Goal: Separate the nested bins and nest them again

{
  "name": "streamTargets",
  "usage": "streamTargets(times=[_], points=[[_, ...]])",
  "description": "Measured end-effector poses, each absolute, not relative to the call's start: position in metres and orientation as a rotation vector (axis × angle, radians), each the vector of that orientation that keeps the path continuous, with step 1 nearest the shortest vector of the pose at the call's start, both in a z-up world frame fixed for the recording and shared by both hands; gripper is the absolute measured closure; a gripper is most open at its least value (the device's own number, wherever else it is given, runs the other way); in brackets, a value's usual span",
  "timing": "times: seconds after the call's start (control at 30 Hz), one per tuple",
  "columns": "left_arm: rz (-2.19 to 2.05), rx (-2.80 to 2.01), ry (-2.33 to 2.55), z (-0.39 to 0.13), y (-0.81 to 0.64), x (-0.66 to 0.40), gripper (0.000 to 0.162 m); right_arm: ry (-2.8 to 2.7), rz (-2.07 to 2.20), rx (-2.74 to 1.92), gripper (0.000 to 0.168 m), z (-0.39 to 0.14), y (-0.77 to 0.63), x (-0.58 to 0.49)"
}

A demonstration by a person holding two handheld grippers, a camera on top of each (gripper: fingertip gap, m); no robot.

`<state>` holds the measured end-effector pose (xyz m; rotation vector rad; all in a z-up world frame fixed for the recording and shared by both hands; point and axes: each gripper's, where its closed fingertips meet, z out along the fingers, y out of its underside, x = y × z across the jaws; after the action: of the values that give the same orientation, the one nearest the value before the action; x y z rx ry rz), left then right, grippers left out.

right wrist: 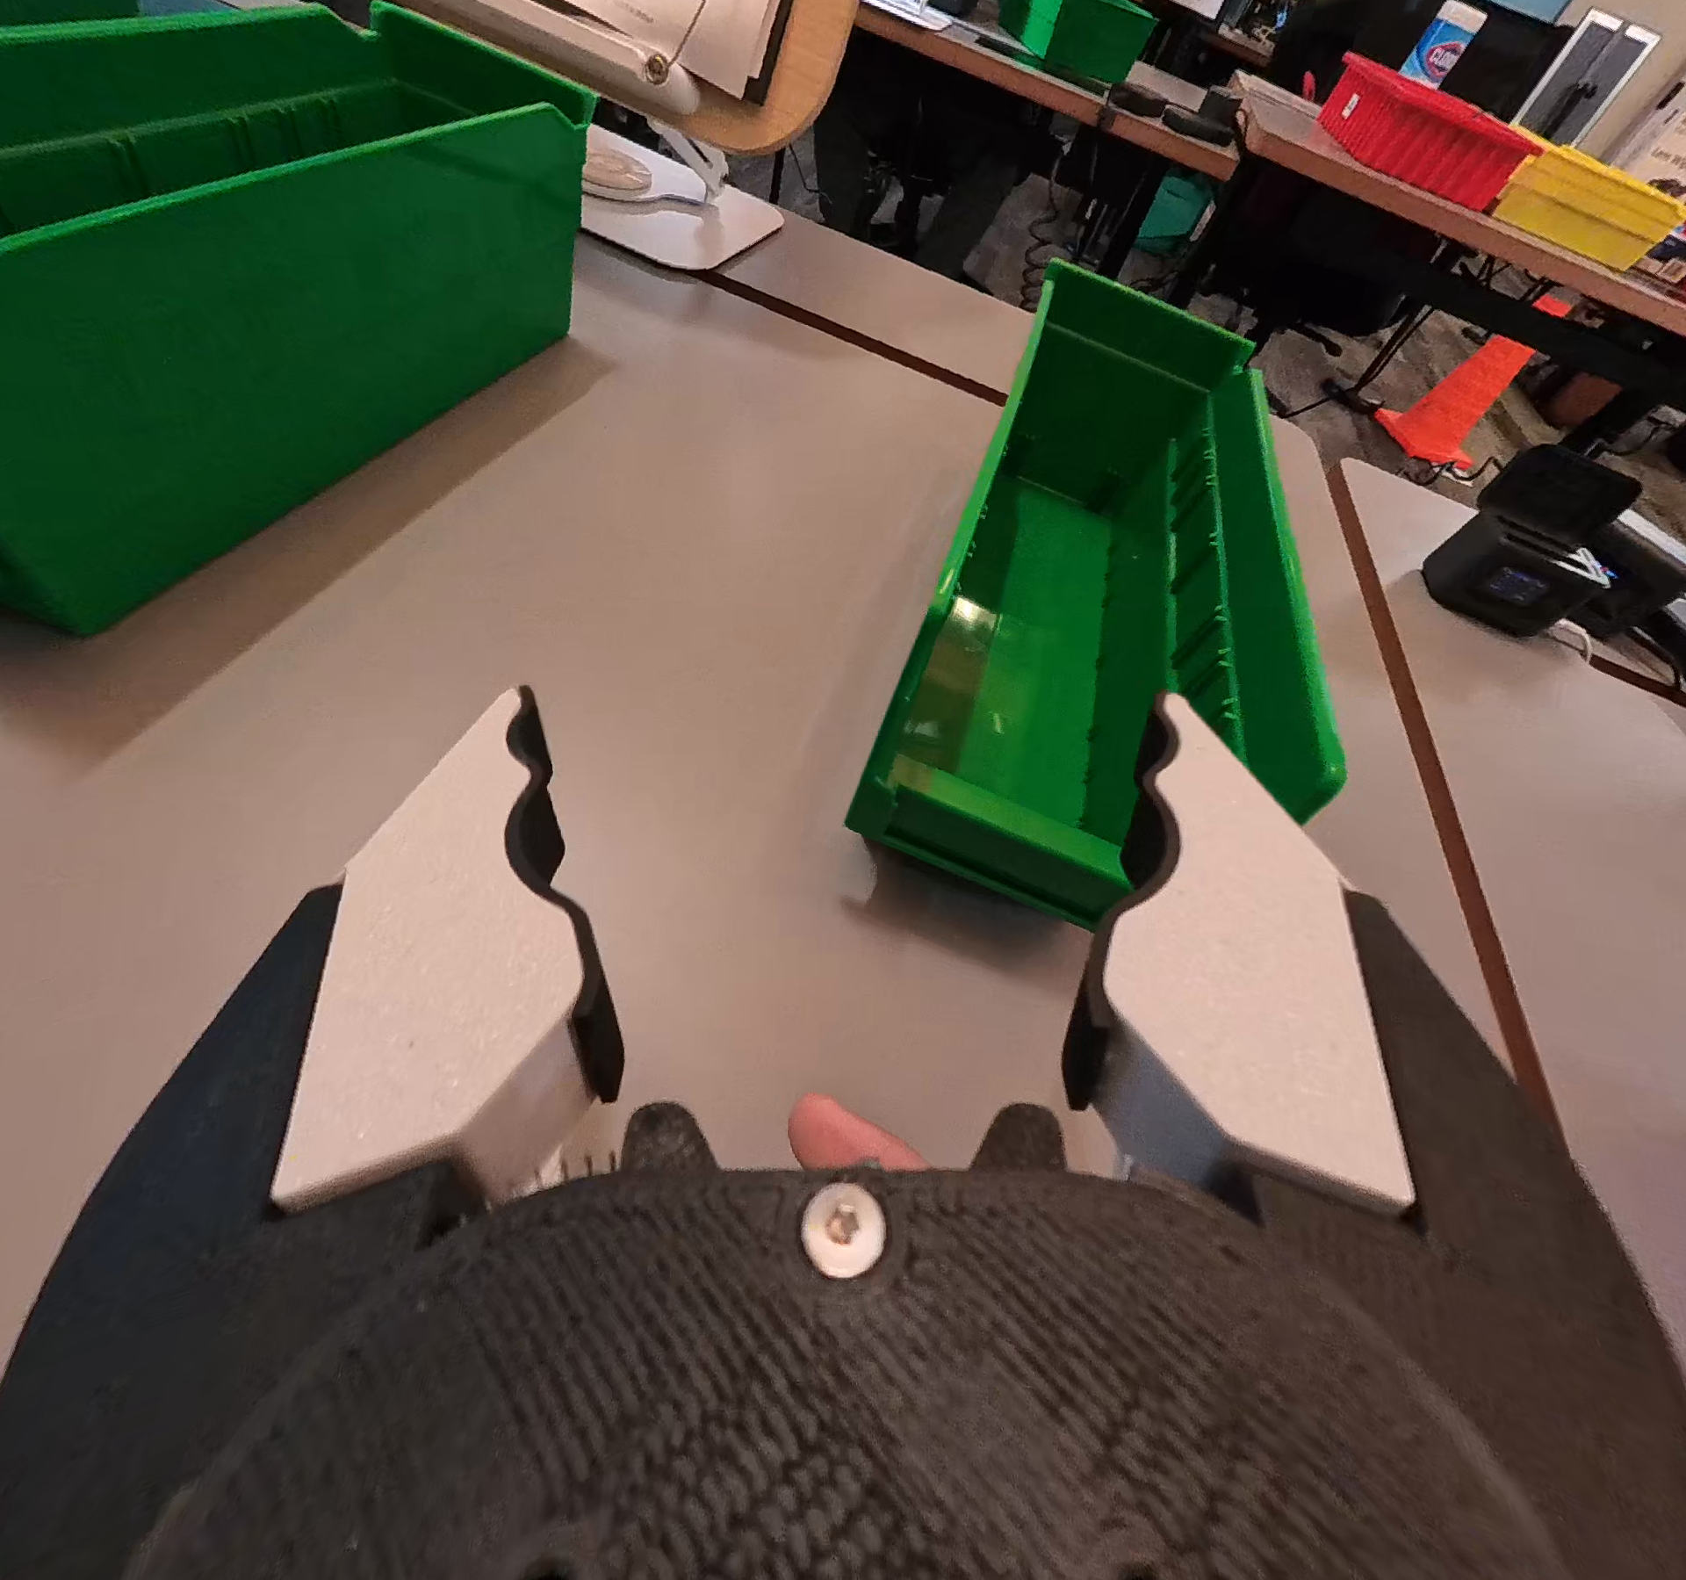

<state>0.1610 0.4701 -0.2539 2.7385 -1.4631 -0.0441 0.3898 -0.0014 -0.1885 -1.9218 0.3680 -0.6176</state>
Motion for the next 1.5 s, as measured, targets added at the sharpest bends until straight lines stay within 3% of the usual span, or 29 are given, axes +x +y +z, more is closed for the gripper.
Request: streamTargets(times=[0.37,1.0,1.17,1.5], points=[[-0.093,2.765,-1.445,-0.240,0.476,0.161,0.045,0.359,-0.600,-1.946,0.044,-0.194,-0.001,0.389],[0.417,2.735,-1.441,-0.102,0.327,0.256,0.047,0.320,-0.537,-1.950,0.051,-0.195,0.010,0.378],[0.497,2.666,-1.429,-0.111,0.266,0.286,0.050,0.355,-0.534,-1.926,0.052,-0.187,0.000,0.383],[0.234,2.787,-1.386,-0.147,0.253,0.297,0.051,0.400,-0.570,-1.832,0.055,-0.158,-0.023,0.389]])
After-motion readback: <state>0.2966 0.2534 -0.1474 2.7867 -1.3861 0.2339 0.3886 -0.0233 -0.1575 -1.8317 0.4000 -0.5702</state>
